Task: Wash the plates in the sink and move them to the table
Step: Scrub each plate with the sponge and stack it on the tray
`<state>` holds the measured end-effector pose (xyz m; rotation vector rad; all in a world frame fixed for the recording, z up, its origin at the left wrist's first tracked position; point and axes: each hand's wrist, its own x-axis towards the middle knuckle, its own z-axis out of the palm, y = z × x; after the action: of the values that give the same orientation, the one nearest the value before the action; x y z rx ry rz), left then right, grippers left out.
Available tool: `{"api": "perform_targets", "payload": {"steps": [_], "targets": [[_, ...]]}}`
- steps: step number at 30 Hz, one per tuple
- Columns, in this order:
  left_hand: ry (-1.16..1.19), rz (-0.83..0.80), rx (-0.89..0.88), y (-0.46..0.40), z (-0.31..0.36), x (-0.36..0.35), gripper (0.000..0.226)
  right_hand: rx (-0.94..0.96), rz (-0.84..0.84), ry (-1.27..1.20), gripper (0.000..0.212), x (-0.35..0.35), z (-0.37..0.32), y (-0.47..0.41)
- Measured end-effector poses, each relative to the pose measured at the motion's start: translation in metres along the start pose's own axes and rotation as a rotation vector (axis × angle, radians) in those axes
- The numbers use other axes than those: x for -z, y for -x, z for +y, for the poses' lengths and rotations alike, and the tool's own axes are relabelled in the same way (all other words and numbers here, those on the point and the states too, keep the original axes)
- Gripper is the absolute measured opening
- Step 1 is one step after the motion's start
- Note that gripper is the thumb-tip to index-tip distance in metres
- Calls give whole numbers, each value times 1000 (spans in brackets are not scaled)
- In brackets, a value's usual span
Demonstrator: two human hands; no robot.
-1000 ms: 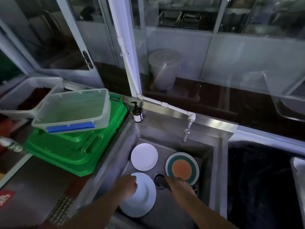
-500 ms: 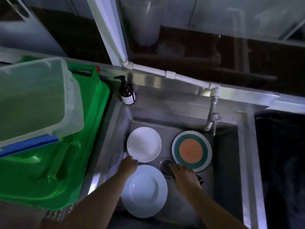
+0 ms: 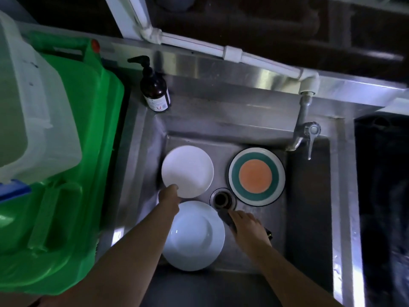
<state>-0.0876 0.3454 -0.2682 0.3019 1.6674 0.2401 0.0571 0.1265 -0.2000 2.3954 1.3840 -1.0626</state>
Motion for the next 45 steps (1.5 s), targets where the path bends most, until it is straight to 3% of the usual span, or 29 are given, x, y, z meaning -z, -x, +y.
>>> {"api": "perform_targets", "payload": {"steps": [3, 10, 15, 22, 28, 35, 40, 45], "targets": [[78, 0, 46, 5, 6, 1, 30, -29, -9, 10, 43, -4, 6, 0], [142, -111, 75, 10, 4, -4, 48, -57, 5, -10, 40, 0, 19, 6], [114, -136, -28, 24, 2, -13, 49, -93, 16, -20, 40, 6, 27, 18], [-323, -29, -430, 64, 5, -30, 47, -149, -9, -129, 36, 3, 37, 41], [-774, 16, -605, 100, -9, -39, 49, -154, -12, -203, 38, -4, 49, 73], [-1018, -33, -764, 159, -53, -32, 51, -117, 72, -258, 38, -3, 71, 120], [-980, -92, -793, 210, -87, -10, 55, -69, 143, -274, 41, 10, 89, 161], [-651, -136, -533, 281, -120, 9, 43, -5, 302, -401, 40, 39, 96, 201]]}}
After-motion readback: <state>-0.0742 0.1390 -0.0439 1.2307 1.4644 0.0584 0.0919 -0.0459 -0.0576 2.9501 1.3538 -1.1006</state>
